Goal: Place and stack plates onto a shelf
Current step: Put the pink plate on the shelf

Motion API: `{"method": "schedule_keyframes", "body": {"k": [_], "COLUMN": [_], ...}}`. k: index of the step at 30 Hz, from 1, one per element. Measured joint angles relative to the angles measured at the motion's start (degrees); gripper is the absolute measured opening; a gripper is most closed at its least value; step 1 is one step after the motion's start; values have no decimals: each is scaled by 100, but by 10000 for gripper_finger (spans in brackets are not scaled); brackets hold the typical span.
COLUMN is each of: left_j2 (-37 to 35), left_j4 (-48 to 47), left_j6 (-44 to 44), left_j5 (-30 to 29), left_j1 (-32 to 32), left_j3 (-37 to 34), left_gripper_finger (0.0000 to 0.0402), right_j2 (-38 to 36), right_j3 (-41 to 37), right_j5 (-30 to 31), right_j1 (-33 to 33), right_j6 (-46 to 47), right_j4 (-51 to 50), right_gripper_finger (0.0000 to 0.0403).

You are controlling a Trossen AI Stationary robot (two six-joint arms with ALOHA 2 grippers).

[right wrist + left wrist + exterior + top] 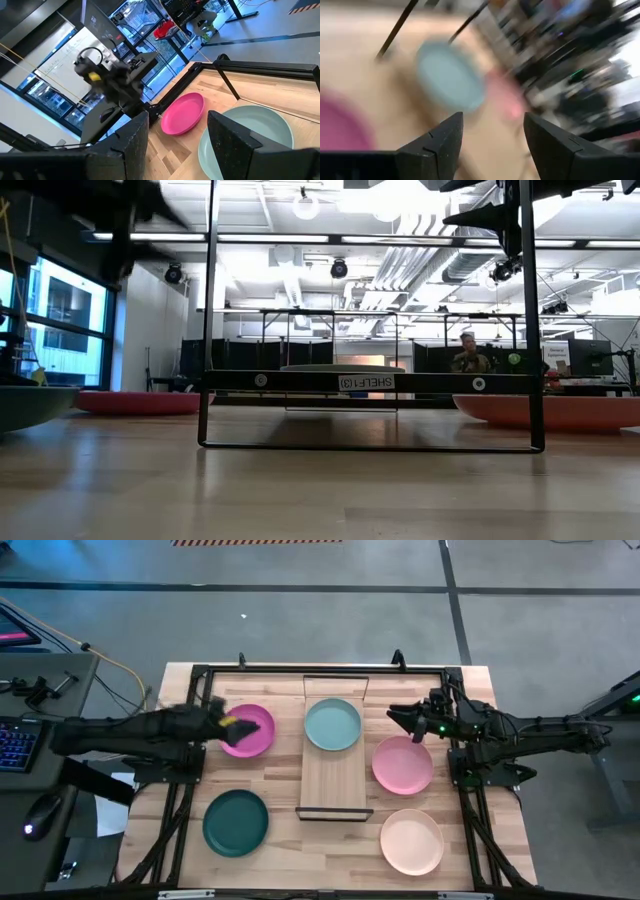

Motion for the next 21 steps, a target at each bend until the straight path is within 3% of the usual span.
{"method": "schedule_keyframes", "body": {"k": [9, 16, 21], "left_j2": [1458, 2627, 3115], "left_j4": [-1573, -1764, -1895], "left_j6": [-522, -202, 132], "left_j5": [717, 1084, 905], "left_j1": [1, 1, 1], "left_j3": [-1, -1, 231], "left_gripper_finger": [200, 200, 200], "right_j2": [0, 2, 2], "right_j3": [2, 2, 2], "right_j5": [0, 2, 1], "right_j1": [-2, -13, -13], "right_j6": [-2, 2, 15], "right_j4": [-82, -179, -179], "right_gripper_finger": [185, 185, 185]}}
